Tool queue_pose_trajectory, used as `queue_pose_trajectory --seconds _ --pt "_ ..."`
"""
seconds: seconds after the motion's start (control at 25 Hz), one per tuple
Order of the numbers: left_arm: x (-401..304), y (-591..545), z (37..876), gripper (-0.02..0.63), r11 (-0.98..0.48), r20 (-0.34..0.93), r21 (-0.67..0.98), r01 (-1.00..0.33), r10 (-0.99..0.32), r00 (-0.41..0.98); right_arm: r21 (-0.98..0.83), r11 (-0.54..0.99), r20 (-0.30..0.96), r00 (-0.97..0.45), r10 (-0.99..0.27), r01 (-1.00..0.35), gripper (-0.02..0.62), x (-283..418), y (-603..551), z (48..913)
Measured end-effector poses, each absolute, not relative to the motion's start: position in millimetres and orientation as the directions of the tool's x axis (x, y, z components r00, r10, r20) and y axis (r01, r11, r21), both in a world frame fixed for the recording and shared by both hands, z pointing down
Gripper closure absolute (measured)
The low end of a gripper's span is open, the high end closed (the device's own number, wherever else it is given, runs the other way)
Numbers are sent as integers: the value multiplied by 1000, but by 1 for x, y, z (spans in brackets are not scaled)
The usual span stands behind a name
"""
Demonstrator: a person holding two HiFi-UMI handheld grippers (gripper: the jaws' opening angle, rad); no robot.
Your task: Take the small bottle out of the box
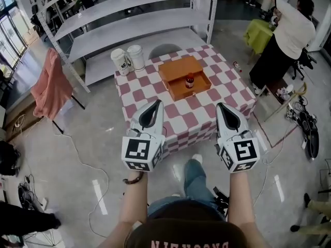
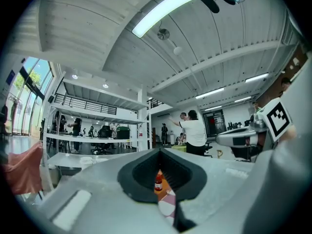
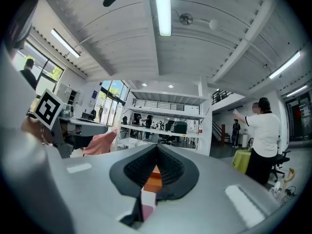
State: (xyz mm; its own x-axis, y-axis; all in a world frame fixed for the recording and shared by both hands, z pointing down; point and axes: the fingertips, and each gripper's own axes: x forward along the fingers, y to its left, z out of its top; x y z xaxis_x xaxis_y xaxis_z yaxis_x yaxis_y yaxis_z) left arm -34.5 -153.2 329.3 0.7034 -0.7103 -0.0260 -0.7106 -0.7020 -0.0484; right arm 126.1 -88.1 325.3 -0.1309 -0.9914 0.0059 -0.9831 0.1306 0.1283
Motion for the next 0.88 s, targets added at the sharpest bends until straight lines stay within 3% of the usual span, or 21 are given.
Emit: queue_pose_trajectory --seconds 0.88 --pt "69 -360 361 613 -511 68 -28 -859 -858 508 26 413 96 -409 -907 -910 592 235 -331 371"
